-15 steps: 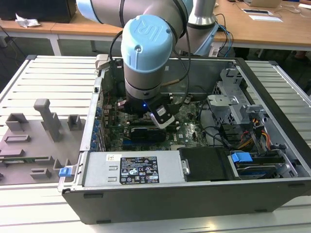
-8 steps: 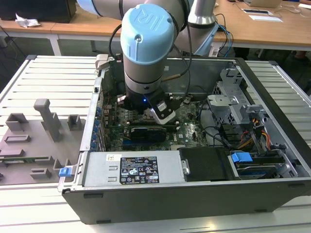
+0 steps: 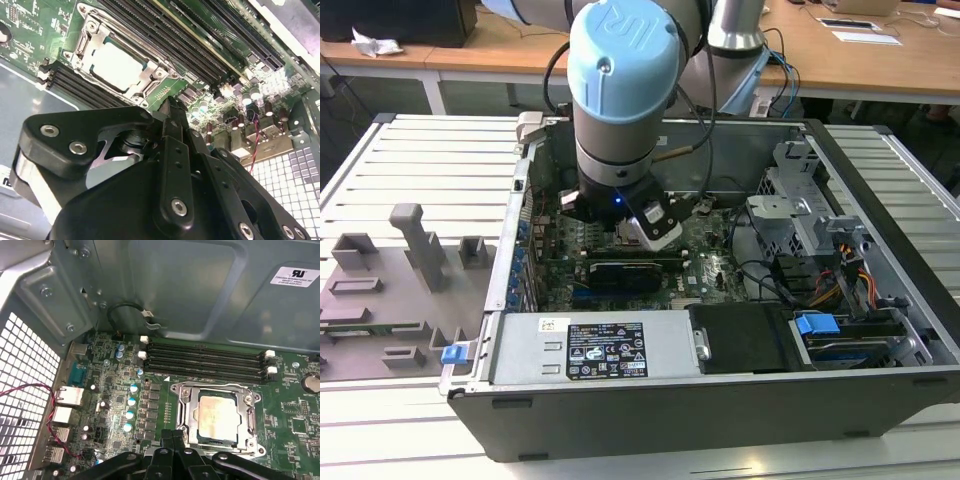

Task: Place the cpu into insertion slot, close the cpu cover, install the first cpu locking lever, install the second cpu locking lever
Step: 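Install the second cpu locking lever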

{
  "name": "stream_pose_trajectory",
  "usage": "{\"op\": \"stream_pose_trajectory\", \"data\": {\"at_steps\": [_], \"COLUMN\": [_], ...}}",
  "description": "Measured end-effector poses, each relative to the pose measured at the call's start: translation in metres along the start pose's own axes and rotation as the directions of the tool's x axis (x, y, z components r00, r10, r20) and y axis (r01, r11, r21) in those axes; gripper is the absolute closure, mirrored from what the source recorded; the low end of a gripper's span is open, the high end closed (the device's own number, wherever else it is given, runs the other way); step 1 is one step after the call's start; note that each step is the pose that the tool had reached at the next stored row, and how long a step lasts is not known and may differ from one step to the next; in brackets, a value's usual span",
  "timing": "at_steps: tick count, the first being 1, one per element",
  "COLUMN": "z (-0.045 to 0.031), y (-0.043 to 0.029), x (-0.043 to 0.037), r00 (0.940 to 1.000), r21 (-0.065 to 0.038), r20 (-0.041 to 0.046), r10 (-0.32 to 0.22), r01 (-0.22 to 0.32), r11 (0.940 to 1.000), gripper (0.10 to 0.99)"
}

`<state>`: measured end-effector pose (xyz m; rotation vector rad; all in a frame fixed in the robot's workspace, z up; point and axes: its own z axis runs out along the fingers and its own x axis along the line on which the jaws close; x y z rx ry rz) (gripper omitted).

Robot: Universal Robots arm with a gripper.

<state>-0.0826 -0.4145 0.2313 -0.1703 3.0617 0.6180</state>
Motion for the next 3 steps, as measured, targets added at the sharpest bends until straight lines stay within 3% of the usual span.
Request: {"op": "stream_pose_trajectory", "data": {"at_steps": [3], "z": [-0.0002], "y": [0.0001], "x": [0.0000], "r00": [1.0000], "r21": [0.000], "r20": [-0.0001], "r10": [0.000], "r01": [0.000], "r11": [1.0000], "gripper": [0.980]}}
